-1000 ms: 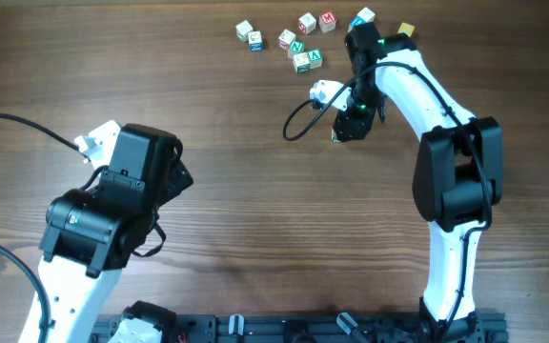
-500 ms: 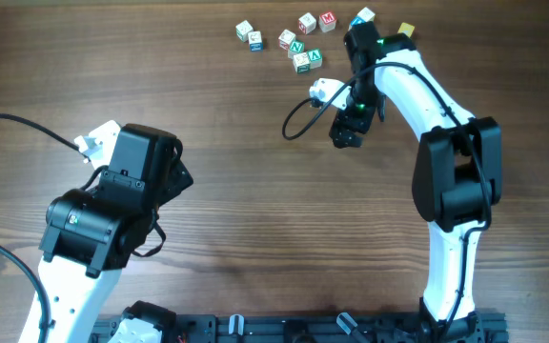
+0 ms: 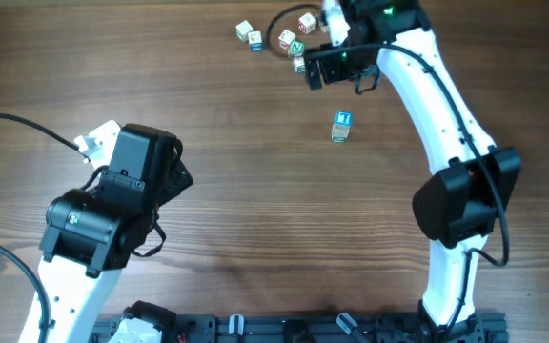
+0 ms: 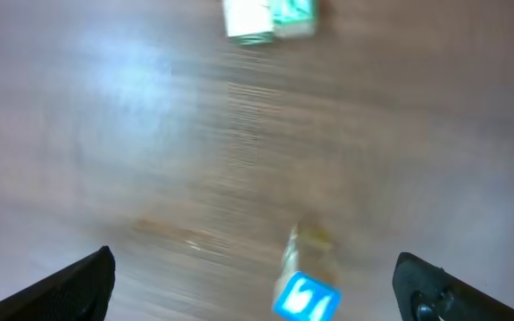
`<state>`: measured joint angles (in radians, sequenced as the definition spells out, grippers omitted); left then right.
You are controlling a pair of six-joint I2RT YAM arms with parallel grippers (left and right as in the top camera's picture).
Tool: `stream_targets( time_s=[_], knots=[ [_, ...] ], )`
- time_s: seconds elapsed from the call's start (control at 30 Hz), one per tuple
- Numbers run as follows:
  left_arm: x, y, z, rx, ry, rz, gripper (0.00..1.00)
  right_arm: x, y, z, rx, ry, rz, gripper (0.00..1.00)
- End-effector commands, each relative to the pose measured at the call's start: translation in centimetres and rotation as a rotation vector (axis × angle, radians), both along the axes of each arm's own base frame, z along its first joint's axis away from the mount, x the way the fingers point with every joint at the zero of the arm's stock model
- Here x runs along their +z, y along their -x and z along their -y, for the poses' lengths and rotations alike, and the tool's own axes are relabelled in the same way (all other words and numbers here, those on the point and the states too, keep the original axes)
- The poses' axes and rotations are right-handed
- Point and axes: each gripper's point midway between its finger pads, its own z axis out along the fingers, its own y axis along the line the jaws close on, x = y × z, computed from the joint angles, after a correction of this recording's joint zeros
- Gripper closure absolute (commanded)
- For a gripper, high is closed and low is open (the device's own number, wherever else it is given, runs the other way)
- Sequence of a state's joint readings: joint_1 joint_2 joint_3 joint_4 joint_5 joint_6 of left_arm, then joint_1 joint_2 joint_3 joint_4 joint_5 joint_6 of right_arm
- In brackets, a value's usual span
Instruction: Form a tower
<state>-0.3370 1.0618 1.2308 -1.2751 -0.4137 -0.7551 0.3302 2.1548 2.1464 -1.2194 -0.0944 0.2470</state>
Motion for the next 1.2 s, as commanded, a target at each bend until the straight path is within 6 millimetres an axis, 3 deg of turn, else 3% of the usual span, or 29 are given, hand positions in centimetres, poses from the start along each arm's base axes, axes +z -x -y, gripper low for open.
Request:
stream_targets(
  time_s=[0.0,0.13,0.23,0.33,0.53,0.63,0.87,1.17],
  knots=[
    [-0.3,0.0,-0.2,0.021,0.011,-0.001,0.0,-1.3,0.4,0.8,-0.4,-0.072,-0.095,0.0],
    [-0.3,0.0,-0.2,0.021,0.011,-0.001,0.0,-4.5,1.9,2.1,-0.416,0.03,-0.144,0.0],
    [-0.3,0.0,-0.2,0.021,0.011,-0.001,0.0,-8.0,3.2,2.3,-0.406,0.058,-0.19,0.0],
    [-0.3,0.0,-0.2,0.021,0.011,-0.001,0.0,-10.2,4.4,2.6,-0.406,0.081,-0.229,0.0],
    [-0.3,0.0,-0.2,0.021,0.011,-0.001,0.0,-10.6,4.4,2.3,-0.398,0.084,-0.222,0.02],
    [-0.3,0.0,-0.2,0.021,0.011,-0.001,0.0,-10.5,4.2,1.7,-0.346,0.09,-0.203,0.13],
    [-0.3,0.0,-0.2,0.021,0.011,-0.001,0.0,-10.5,4.4,1.4,-0.295,0.111,-0.192,0.27],
    [-0.3,0.0,-0.2,0.021,0.011,-0.001,0.0,-10.5,4.3,2.1,-0.26,0.161,-0.172,0.24]
  ],
)
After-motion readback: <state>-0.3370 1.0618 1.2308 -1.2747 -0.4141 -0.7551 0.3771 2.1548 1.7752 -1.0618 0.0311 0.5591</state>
